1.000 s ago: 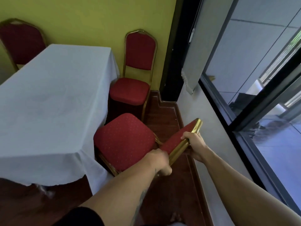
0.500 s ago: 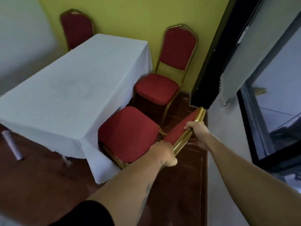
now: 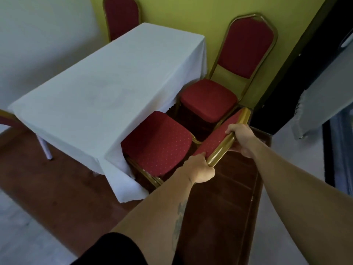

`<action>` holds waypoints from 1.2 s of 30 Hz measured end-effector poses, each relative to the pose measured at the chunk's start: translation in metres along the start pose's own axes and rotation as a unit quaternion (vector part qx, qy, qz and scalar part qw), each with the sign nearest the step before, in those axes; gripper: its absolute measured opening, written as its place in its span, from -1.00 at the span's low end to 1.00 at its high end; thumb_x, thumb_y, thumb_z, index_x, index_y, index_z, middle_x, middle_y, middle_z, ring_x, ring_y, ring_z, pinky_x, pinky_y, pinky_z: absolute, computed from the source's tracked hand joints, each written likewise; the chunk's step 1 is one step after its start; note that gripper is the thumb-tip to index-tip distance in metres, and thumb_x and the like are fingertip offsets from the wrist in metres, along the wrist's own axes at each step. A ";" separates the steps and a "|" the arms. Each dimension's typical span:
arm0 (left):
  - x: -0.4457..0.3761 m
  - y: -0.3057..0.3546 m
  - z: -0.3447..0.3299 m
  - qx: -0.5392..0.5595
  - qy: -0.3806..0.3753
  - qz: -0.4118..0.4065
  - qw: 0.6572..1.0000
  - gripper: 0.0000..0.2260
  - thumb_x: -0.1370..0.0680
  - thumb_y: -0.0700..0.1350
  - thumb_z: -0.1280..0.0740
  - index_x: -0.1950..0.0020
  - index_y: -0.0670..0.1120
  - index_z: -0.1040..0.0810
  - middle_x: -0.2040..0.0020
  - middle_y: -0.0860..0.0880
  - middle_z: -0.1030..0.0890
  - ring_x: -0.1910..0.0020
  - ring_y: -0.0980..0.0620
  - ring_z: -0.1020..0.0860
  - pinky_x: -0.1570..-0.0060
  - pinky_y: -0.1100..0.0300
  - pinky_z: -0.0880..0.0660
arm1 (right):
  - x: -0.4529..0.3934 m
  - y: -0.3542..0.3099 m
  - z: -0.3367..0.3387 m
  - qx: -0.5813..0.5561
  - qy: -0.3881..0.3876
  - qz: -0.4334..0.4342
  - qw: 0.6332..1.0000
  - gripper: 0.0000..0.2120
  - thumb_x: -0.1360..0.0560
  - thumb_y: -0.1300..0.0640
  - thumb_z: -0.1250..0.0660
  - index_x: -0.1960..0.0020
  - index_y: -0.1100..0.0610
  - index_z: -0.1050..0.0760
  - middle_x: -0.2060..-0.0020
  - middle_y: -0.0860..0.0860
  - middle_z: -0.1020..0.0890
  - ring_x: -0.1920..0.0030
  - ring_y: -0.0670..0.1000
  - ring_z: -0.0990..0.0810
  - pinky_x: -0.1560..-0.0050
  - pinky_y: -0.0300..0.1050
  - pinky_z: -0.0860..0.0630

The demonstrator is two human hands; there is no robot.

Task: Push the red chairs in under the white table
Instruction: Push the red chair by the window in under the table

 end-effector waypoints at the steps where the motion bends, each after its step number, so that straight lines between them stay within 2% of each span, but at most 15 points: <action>1: -0.007 -0.001 0.005 0.000 -0.002 -0.002 1.000 -0.42 -0.46 -0.03 -0.28 -0.50 0.00 -0.33 -0.17 -0.10 -0.60 -0.05 -0.14 -0.64 -0.12 -0.06 -0.60 | -0.005 -0.005 -0.004 0.002 -0.002 0.000 1.000 -0.36 -0.45 0.25 -0.33 -0.51 0.19 -0.28 0.07 0.13 -0.54 0.15 0.14 -0.67 0.14 0.15 -0.69; 5: -0.026 -0.002 0.028 -0.009 -0.008 -0.002 1.000 -0.40 -0.47 -0.05 -0.25 -0.53 -0.03 -0.29 -0.24 -0.14 -0.58 -0.12 -0.16 -0.62 -0.18 -0.07 -0.57 | -0.022 -0.024 -0.018 0.012 -0.006 -0.007 1.000 -0.37 -0.45 0.27 -0.32 -0.51 0.19 -0.29 0.08 0.13 -0.54 0.16 0.13 -0.66 0.12 0.15 -0.68; 11: -0.045 -0.012 0.051 -0.018 -0.017 -0.001 1.000 -0.36 -0.49 -0.05 -0.22 -0.59 -0.04 -0.18 -0.33 -0.18 -0.53 -0.21 -0.20 -0.58 -0.25 -0.08 -0.53 | -0.045 -0.040 -0.041 0.024 -0.001 0.000 1.000 -0.31 -0.40 0.23 -0.33 -0.53 0.22 -0.32 0.14 0.10 -0.52 0.20 0.10 -0.63 0.18 0.09 -0.67; 16: -0.063 -0.022 0.065 0.010 -0.005 0.005 1.000 -0.30 -0.42 -0.04 -0.24 -0.58 0.04 -0.21 -0.28 -0.14 -0.56 -0.18 -0.17 -0.59 -0.22 -0.05 -0.54 | -0.056 -0.051 -0.057 0.025 0.001 0.011 1.000 -0.44 -0.50 0.25 -0.31 -0.47 0.15 -0.26 0.08 0.12 -0.54 0.10 0.12 -0.63 0.00 0.19 -0.65; 19: -0.069 -0.027 0.064 0.023 -0.001 0.009 1.000 -0.24 -0.36 -0.01 -0.24 -0.59 0.14 -0.19 -0.28 -0.11 -0.56 -0.14 -0.13 -0.60 -0.22 -0.05 -0.54 | -0.058 -0.053 -0.060 0.024 0.001 0.013 1.000 -0.48 -0.52 0.24 -0.31 -0.43 0.15 -0.25 0.07 0.14 -0.55 0.10 0.12 -0.64 -0.06 0.21 -0.67; 22: -0.072 -0.026 0.063 0.018 0.000 0.006 1.000 -0.24 -0.34 -0.02 -0.23 -0.57 0.18 -0.20 -0.23 -0.09 -0.58 -0.03 -0.07 -0.62 -0.13 -0.01 -0.58 | -0.056 -0.050 -0.058 0.027 -0.015 0.008 0.999 -0.48 -0.52 0.23 -0.32 -0.43 0.14 -0.23 0.10 0.13 -0.57 0.12 0.12 -0.66 -0.15 0.26 -0.67; 24: -0.069 -0.022 0.065 0.014 -0.007 0.005 1.000 -0.31 -0.38 -0.05 -0.25 -0.53 0.10 -0.27 -0.08 -0.07 -0.62 0.14 0.01 -0.61 0.10 0.13 -0.58 | -0.055 -0.052 -0.058 0.046 -0.044 0.005 0.998 -0.47 -0.54 0.20 -0.34 -0.43 0.12 -0.21 0.12 0.12 -0.60 0.10 0.13 -0.70 -0.15 0.26 -0.67; 26: -0.065 -0.017 0.070 -0.012 -0.016 0.008 1.000 -0.46 -0.42 -0.07 -0.32 -0.41 -0.01 -0.40 0.03 -0.03 -0.62 0.18 0.02 -0.62 0.21 0.17 -0.54 | -0.054 -0.054 -0.053 0.077 -0.076 -0.003 0.994 -0.44 -0.55 0.13 -0.40 -0.45 0.11 -0.21 0.06 0.13 -0.65 0.01 0.17 -0.72 -0.18 0.27 -0.66; 28: -0.063 -0.008 0.076 -0.037 -0.028 0.024 0.999 -0.55 -0.44 -0.01 -0.39 -0.30 -0.06 -0.46 0.00 -0.03 -0.60 0.07 -0.01 -0.63 0.08 0.10 -0.59 | -0.053 -0.056 -0.047 0.114 -0.119 -0.016 0.986 -0.41 -0.55 0.00 -0.47 -0.45 0.13 -0.29 -0.11 0.18 -0.66 -0.11 0.22 -0.69 -0.20 0.28 -0.63; 30: -0.065 0.010 0.088 -0.031 -0.015 0.021 0.999 -0.55 -0.42 0.09 -0.41 -0.25 -0.06 -0.50 -0.07 -0.03 -0.61 -0.01 -0.01 -0.61 -0.09 0.01 -0.56 | -0.053 -0.062 -0.037 0.154 -0.153 -0.019 0.976 -0.43 -0.55 -0.12 -0.47 -0.42 0.13 -0.41 -0.31 0.23 -0.58 -0.24 0.26 -0.63 -0.19 0.27 -0.61; 33: -0.073 0.046 0.114 -0.001 0.047 -0.020 0.999 -0.43 -0.37 0.18 -0.36 -0.35 0.02 -0.53 -0.23 -0.02 -0.62 -0.13 0.00 -0.60 -0.23 -0.02 -0.51 | -0.053 -0.085 -0.010 0.198 -0.159 0.014 0.967 -0.53 -0.63 -0.11 -0.39 -0.43 0.06 -0.39 -0.47 0.24 -0.45 -0.34 0.29 -0.54 -0.25 0.27 -0.56; 35: -0.079 0.074 0.129 -0.001 0.078 -0.040 0.996 -0.39 -0.44 0.12 -0.34 -0.49 0.01 -0.42 -0.35 -0.03 -0.56 -0.24 -0.01 -0.55 -0.26 0.07 -0.46 | -0.060 -0.108 0.016 0.243 -0.151 0.054 0.957 -0.42 -0.65 -0.06 -0.38 -0.58 0.07 -0.29 -0.53 0.21 -0.42 -0.42 0.28 -0.51 -0.26 0.24 -0.55; 36: -0.083 0.088 0.135 -0.001 0.090 -0.051 0.995 -0.41 -0.50 0.06 -0.32 -0.52 -0.02 -0.37 -0.35 -0.04 -0.55 -0.23 0.01 -0.56 -0.21 0.14 -0.46 | -0.065 -0.121 0.031 0.259 -0.141 0.074 0.953 -0.36 -0.65 -0.03 -0.39 -0.63 0.09 -0.23 -0.54 0.19 -0.41 -0.43 0.26 -0.50 -0.24 0.20 -0.57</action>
Point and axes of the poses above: each hand's wrist, its own x-axis away from the middle knuckle, its own z-axis out of the back of the hand, y = z × x, the point moved 7 cm from there along -x, towards the middle knuckle
